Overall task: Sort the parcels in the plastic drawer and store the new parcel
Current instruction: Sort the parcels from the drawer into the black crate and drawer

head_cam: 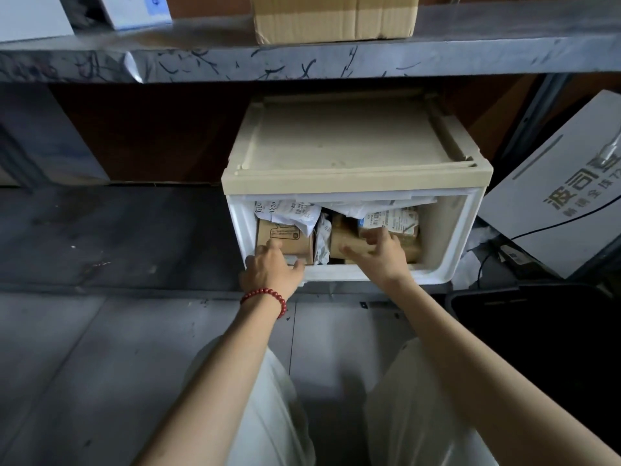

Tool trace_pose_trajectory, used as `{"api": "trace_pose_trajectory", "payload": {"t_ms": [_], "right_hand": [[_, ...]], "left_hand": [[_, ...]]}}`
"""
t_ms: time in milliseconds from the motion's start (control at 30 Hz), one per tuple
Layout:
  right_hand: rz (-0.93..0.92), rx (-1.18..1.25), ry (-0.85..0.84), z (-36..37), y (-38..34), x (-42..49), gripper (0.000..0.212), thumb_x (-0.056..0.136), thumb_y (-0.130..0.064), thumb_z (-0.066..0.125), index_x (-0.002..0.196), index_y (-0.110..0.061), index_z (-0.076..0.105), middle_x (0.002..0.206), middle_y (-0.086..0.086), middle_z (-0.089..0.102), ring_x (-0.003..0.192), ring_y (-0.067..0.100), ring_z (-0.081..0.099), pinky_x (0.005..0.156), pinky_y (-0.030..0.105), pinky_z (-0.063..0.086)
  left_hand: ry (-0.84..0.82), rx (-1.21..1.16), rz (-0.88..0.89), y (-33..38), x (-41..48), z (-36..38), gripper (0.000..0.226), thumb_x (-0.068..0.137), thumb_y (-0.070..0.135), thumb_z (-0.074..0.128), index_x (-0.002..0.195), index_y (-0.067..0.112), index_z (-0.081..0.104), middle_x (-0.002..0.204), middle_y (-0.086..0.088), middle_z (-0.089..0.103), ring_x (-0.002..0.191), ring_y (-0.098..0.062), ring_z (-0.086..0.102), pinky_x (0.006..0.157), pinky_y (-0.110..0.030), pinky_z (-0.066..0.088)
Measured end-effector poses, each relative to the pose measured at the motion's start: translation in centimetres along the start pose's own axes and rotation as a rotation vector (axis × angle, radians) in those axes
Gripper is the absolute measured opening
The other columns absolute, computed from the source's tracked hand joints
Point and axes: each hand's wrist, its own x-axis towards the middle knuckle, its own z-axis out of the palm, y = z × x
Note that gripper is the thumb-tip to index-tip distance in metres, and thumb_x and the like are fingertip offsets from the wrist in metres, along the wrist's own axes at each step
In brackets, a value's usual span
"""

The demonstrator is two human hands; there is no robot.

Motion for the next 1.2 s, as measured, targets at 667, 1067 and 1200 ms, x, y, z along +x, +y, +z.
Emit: {"api": "trace_pose_trajectory", "payload": {"t_ms": [667, 1067, 1200], "right_hand": [[-0.072, -0.109, -0.231, 8.6, 0.1, 6.0, 0.052, 0.098, -0.036, 0.049, 0.143, -0.014, 0.037, 0.141, 0.010, 0.046, 0.127, 0.027, 0.046, 0.089, 0.025, 0.033], [0.033, 0.223, -0.092, 8.0, 0.6, 7.1, 0.029, 0.095, -0.030, 0.057, 0.113, -0.007, 0.051, 0.087, -0.009, 0.051, 0.094, 0.023, 0.060, 0.089, 0.049, 0.052], [0.033, 0.297, -0.098, 7.3, 0.2, 7.0, 0.032, 0.094, -0.034, 0.059, 0.118, -0.015, 0.051, 0.096, -0.008, 0.050, 0.108, 0.025, 0.058, 0.095, 0.050, 0.049]], "left_hand": [[0.056, -0.129, -0.095, -2.4, 7.2, 2.9, 0.068, 0.086, 0.038, 0.064, 0.141, 0.015, 0.032, 0.140, -0.012, 0.042, 0.131, -0.030, 0.038, 0.095, -0.042, 0.045], [0.110, -0.390, 0.019, -0.5, 8.2, 4.1, 0.075, 0.074, 0.035, 0.079, 0.134, 0.014, 0.041, 0.132, -0.008, 0.047, 0.117, -0.024, 0.050, 0.088, -0.027, 0.041], [0.142, -0.440, 0.092, -0.9, 8.1, 3.1, 0.079, 0.071, 0.034, 0.082, 0.138, 0.018, 0.044, 0.136, -0.002, 0.049, 0.121, -0.016, 0.048, 0.091, -0.020, 0.038]]}}
